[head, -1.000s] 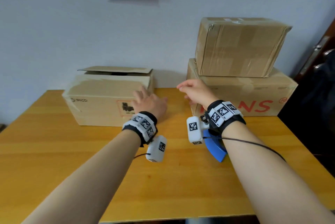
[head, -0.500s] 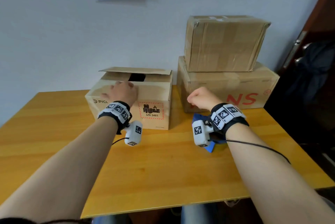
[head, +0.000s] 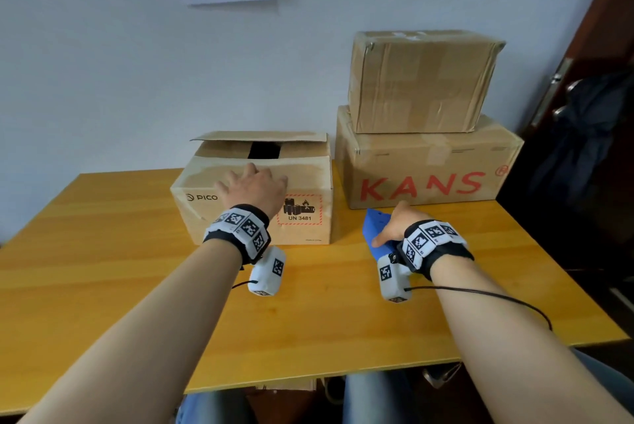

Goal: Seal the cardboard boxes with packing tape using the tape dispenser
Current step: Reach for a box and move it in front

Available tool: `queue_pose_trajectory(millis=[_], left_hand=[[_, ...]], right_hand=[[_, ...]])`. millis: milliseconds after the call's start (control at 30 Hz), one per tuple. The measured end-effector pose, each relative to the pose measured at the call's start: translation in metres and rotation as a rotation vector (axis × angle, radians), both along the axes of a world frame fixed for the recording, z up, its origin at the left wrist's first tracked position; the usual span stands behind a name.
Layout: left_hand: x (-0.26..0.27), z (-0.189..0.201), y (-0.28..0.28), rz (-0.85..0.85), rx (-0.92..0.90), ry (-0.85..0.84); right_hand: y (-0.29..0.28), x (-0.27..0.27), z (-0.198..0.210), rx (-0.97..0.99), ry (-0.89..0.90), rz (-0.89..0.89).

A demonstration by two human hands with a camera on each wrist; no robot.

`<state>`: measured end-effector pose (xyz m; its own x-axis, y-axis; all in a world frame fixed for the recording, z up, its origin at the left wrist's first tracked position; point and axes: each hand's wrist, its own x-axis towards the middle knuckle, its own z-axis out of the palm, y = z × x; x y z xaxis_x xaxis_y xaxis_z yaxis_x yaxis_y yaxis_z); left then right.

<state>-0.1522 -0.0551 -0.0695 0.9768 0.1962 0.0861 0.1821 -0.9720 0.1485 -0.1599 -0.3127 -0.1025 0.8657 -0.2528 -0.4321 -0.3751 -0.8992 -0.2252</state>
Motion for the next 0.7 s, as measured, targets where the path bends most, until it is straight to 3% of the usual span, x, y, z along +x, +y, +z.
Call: queue_pose_trajectory(millis=[133,300,433,600,700], left_hand=[[-0.023,0.001,-0.018,-0.069,0.067,0.000],[-0.027,0.011,-0.015,-0.088,-0.040,0.010],[-0.012,0.014,0.014,0.016,-0.341,-0.057],[-0.001,0.011,0.060,0.326,-0.293,-0.079],[0.005,0.004,0.087,0.425,-0.455,-0.073]], right_hand=[[0.004,-0.005,-0.013,0.004,0.028,0.081],[0.005,0.003,0.000,0.205,-0.168,-0.074],[0.000,0.006,0.032,0.561,-0.400,-0.171],[0.006,0.009,0.060,1.021,-0.677,-0.305],[0.021,0.010,0.065,1.404,-0.667,-0.334]])
